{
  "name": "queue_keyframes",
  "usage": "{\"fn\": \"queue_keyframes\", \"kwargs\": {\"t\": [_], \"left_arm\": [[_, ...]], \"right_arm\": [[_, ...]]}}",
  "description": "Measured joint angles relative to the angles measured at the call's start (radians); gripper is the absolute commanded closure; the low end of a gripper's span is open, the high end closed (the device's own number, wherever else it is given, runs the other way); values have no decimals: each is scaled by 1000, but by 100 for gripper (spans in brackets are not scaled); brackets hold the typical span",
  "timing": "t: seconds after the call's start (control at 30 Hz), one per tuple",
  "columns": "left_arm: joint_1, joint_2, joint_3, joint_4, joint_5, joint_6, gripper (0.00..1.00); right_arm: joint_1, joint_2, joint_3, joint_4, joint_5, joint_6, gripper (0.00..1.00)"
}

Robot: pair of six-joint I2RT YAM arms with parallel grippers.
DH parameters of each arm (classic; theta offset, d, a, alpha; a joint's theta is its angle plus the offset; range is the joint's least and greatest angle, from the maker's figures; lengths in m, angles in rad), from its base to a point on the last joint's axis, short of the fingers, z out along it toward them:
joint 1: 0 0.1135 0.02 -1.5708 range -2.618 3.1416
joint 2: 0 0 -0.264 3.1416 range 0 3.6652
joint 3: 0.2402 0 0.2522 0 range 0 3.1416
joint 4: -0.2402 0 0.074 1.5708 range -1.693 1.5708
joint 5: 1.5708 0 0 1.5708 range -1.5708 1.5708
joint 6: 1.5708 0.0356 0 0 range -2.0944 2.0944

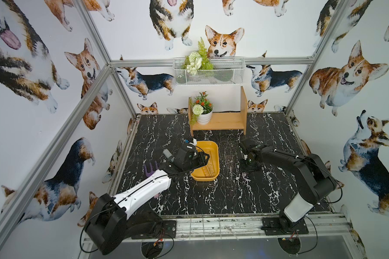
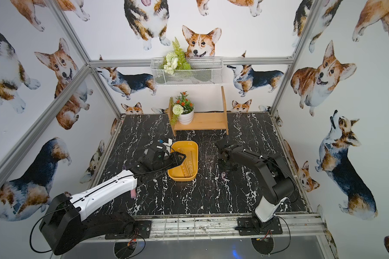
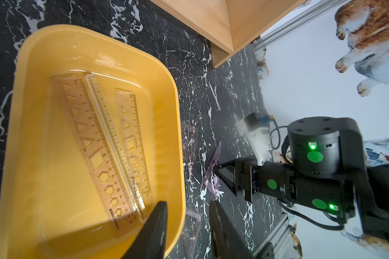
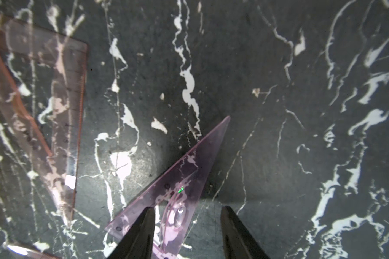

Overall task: Put the scattered rulers into the storage box
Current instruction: Pick up the ruler from the center of the board.

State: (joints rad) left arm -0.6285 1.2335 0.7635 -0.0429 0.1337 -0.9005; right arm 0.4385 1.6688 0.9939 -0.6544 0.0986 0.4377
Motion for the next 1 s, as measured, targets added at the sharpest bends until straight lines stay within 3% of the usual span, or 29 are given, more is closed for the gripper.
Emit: {"fn": "queue_keyframes", "kwargs": {"t": [0.57,1.0], "left_arm": [[0,-7,-15,4,0,0,63],[0,-5,-21,19,1,0,63]], "right_arm": [[26,28,2,0,6,7,57],[33,-1,-24,4,2,25,57]]}}
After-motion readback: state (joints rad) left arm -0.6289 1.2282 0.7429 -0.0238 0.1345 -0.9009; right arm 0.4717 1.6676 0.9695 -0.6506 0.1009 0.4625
